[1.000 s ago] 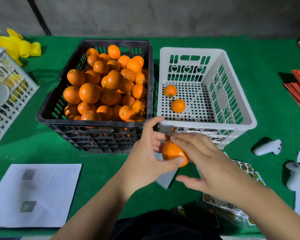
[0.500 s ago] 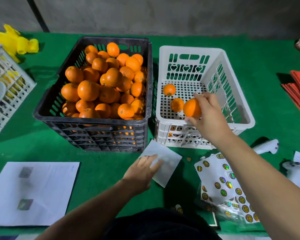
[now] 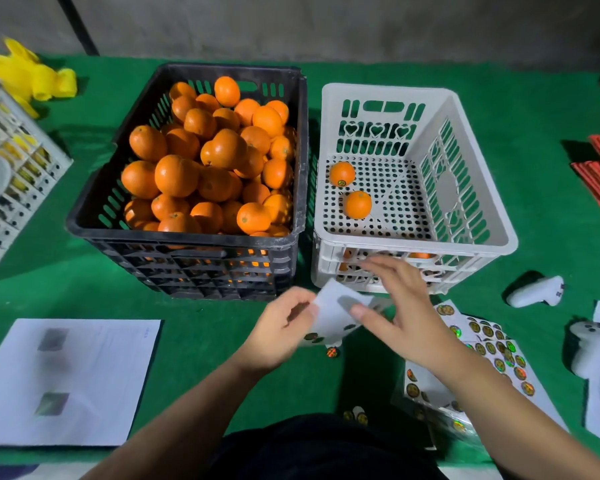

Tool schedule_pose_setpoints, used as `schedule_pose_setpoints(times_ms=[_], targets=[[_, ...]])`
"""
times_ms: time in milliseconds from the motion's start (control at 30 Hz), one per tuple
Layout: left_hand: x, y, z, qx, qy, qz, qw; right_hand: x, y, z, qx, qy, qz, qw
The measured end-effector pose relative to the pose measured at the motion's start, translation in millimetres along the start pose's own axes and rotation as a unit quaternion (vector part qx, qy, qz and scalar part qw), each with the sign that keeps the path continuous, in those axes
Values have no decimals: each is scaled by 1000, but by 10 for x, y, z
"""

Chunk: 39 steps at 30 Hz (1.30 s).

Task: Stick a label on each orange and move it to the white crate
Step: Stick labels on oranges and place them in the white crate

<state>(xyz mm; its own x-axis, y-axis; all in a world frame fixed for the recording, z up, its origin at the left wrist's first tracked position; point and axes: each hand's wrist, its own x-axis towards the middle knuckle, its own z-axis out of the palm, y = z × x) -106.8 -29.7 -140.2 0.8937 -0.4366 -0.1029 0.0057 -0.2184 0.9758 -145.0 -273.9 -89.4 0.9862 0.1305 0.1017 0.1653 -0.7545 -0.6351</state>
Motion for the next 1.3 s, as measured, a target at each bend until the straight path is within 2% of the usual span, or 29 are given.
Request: schedule_pose_setpoints(times_ms=[67, 167, 233, 300, 367, 400, 433, 467, 533, 567, 600, 633, 700, 800, 933, 1033, 1100, 1200, 1300], targets=[[20, 220, -83, -61, 34, -4, 998, 5, -37, 26, 52, -72, 27, 996], [63, 538, -239, -73, 43, -17, 996, 59, -110, 32, 212, -68, 85, 971], [101, 711, -346, 6, 51, 19, 999, 86, -187, -6, 294, -43, 102, 949], [159, 896, -493, 63, 108, 100, 987, 104, -238, -44, 373, -17, 118, 920], [270, 1029, -700, 126, 174, 193, 957, 122, -234, -74, 406, 10, 134, 904], [344, 1082, -820, 192, 205, 214, 936, 125, -227, -81, 414, 24, 141, 899], [434, 1129, -927, 267, 225, 201, 915, 125, -227, -86, 423, 36, 148, 893], [542, 1164, -1023, 351, 216, 146, 900, 125, -236, -90, 431, 45, 156, 888], [775, 1241, -1168, 523, 85, -41, 847, 124, -250, -86, 442, 58, 170, 879], [877, 1269, -1219, 558, 10, -123, 820, 127, -251, -81, 443, 62, 174, 877], [975, 1280, -1270, 562, -43, -169, 809, 129, -251, -77, 442, 64, 176, 877], [1067, 1286, -1330, 556, -53, -174, 811, 132, -256, -74, 443, 65, 177, 876], [1249, 1248, -1459, 524, 11, -182, 832, 142, -269, -71, 447, 70, 176, 874], [1338, 1113, -1383, 562, -85, -203, 797, 163, -289, -61, 454, 78, 173, 870], [1461, 1003, -1361, 607, -110, -175, 767, 197, -305, -36, 447, 66, 167, 876], [1491, 906, -1407, 616, -102, -207, 753, 225, -326, -46, 467, 67, 161, 867], [1491, 877, -1400, 599, -81, -207, 769, 234, -335, -52, 472, 68, 156, 865], [1469, 890, -1350, 545, -28, -172, 820, 243, -328, -69, 469, 66, 153, 867], [1383, 979, -1329, 454, 22, -192, 870, 241, -327, -98, 466, 67, 148, 870]])
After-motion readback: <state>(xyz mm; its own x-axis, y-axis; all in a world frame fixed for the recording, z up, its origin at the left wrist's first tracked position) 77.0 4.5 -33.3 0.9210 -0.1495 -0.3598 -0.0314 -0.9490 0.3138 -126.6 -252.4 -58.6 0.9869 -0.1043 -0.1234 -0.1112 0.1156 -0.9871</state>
